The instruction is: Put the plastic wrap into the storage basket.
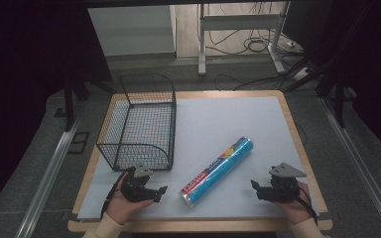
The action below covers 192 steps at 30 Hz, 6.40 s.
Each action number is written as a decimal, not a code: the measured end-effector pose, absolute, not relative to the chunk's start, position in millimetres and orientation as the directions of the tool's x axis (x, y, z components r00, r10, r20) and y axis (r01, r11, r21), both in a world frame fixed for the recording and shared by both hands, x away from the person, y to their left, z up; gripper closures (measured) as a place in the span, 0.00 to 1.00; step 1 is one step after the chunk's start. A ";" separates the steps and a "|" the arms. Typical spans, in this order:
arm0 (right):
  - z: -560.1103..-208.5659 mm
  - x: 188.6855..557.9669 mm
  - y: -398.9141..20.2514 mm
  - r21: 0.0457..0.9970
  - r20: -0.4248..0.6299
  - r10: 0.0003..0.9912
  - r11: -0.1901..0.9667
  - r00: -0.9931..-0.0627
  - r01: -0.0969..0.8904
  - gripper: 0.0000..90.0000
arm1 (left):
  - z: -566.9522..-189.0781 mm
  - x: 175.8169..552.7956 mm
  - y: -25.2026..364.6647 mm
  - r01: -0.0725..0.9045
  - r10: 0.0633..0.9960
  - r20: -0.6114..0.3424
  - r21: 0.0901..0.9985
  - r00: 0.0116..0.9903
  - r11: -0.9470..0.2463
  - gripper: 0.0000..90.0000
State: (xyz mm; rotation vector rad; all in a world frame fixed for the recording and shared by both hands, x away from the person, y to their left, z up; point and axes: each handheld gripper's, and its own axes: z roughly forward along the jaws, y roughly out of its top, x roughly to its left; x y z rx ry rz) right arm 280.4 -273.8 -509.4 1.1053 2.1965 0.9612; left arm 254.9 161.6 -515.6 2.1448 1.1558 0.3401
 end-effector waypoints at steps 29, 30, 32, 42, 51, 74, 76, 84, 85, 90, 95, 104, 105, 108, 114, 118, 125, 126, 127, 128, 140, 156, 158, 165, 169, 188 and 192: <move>-507.5 279.0 -274.3 0.782 -0.092 0.823 0.409 -0.561 0.471 0.13 | -477.6 253.2 135.8 0.586 0.769 -0.096 0.708 0.632 -0.394 0.20; -507.5 279.0 -274.1 0.781 -0.093 0.823 0.409 -0.561 0.471 0.13 | -476.6 254.1 134.0 0.585 0.763 -0.096 0.706 0.639 -0.400 0.20; -507.3 279.0 -274.0 0.782 -0.093 0.822 0.409 -0.561 0.471 0.13 | -474.6 256.2 128.1 0.583 0.757 -0.101 0.706 0.645 -0.403 0.20; -506.5 278.9 -276.0 0.782 -0.102 0.826 0.411 -0.555 0.469 0.13 | -467.5 268.1 103.3 0.575 0.730 -0.112 0.700 0.674 -0.423 0.19; -506.2 278.9 -276.7 0.780 -0.108 0.825 0.416 -0.555 0.467 0.13 | -466.3 276.6 87.3 0.579 0.711 -0.117 0.677 0.694 -0.454 0.19; -505.7 278.3 -276.0 0.783 -0.126 0.817 0.430 -0.563 0.449 0.13 | -462.2 290.3 55.5 0.581 0.689 -0.112 0.643 0.716 -0.499 0.19; -505.0 278.0 -276.7 0.785 -0.126 0.820 0.427 -0.559 0.449 0.13 | -462.2 291.2 54.0 0.581 0.687 -0.114 0.640 0.718 -0.502 0.17; -504.3 277.4 -277.1 0.785 -0.128 0.821 0.427 -0.557 0.449 0.13 | -457.5 301.3 32.8 0.563 0.651 -0.104 0.616 0.752 -0.551 0.16; -504.3 277.3 -277.2 0.785 -0.127 0.820 0.426 -0.558 0.449 0.14 | -456.1 304.7 25.7 0.561 0.640 -0.109 0.607 0.760 -0.563 0.16; -503.3 277.3 -278.0 0.788 -0.126 0.821 0.424 -0.557 0.447 0.14 | -457.3 309.7 12.0 0.559 0.630 -0.099 0.581 0.770 -0.592 0.17; -503.6 277.5 -278.1 0.788 -0.125 0.822 0.423 -0.556 0.448 0.14 | -459.5 319.2 -2.0 0.569 0.640 -0.091 0.566 0.763 -0.597 0.17; -504.2 277.8 -277.8 0.786 -0.124 0.822 0.423 -0.556 0.451 0.14 | -468.5 329.9 -19.1 0.582 0.644 -0.082 0.524 0.761 -0.622 0.18; -504.3 277.8 -277.8 0.786 -0.123 0.822 0.423 -0.556 0.452 0.14 | -470.2 331.8 -20.4 0.587 0.647 -0.082 0.518 0.758 -0.622 0.19; -504.4 277.8 -277.7 0.784 -0.124 0.821 0.425 -0.557 0.452 0.14 | -473.7 335.8 -23.1 0.592 0.648 -0.081 0.502 0.758 -0.630 0.19; -504.9 278.1 -277.6 0.783 -0.124 0.820 0.426 -0.558 0.452 0.14 | -482.6 344.9 -33.7 0.607 0.649 -0.080 0.453 0.757 -0.653 0.19; -505.1 278.0 -277.4 0.782 -0.124 0.819 0.428 -0.560 0.453 0.14 | -488.0 348.9 -39.9 0.615 0.650 -0.079 0.425 0.756 -0.664 0.20; -505.2 278.3 -278.2 0.783 -0.126 0.820 0.428 -0.559 0.451 0.14 | -496.7 352.7 -43.5 0.632 0.661 -0.066 0.376 0.748 -0.678 0.28; -505.2 278.3 -278.1 0.782 -0.125 0.820 0.428 -0.559 0.452 0.14 | -498.6 353.2 -43.6 0.632 0.655 -0.075 0.364 0.752 -0.684 0.32; -505.2 278.3 -278.1 0.782 -0.125 0.820 0.428 -0.559 0.452 0.14 | -498.6 353.2 -43.6 0.632 0.655 -0.075 0.364 0.752 -0.684 0.33; -505.3 278.3 -278.0 0.782 -0.125 0.820 0.428 -0.559 0.453 0.14 | -499.0 353.2 -43.7 0.634 0.656 -0.077 0.366 0.750 -0.682 0.33; -503.9 277.9 -278.8 0.788 -0.131 0.824 0.424 -0.551 0.447 0.14 | -488.4 359.3 -35.7 0.656 0.658 -0.139 0.362 0.740 -0.662 0.35; -502.7 277.2 -279.8 0.792 -0.135 0.827 0.421 -0.545 0.442 0.14 | -444.1 361.2 -13.3 0.632 0.663 -0.111 0.450 0.741 -0.631 0.35; -502.6 277.2 -280.1 0.793 -0.133 0.828 0.418 -0.544 0.443 0.14 | -439.0 360.1 -10.9 0.631 0.668 -0.111 0.468 0.736 -0.618 0.35; -504.2 278.0 -280.4 0.787 -0.131 0.830 0.420 -0.543 0.452 0.14 | -429.6 360.3 -4.4 0.624 0.669 -0.110 0.493 0.735 -0.606 0.35; -505.6 279.0 -280.7 0.781 -0.131 0.831 0.423 -0.541 0.460 0.14 | -423.7 361.3 -0.3 0.621 0.671 -0.110 0.508 0.734 -0.597 0.35; -508.3 280.6 -281.6 0.774 -0.128 0.834 0.422 -0.537 0.472 0.14 | -395.3 363.9 10.9 0.597 0.674 -0.099 0.571 0.732 -0.564 0.35; -508.6 280.8 -281.6 0.773 -0.127 0.835 0.422 -0.536 0.473 0.15 | -387.6 365.2 13.3 0.590 0.677 -0.093 0.585 0.730 -0.556 0.35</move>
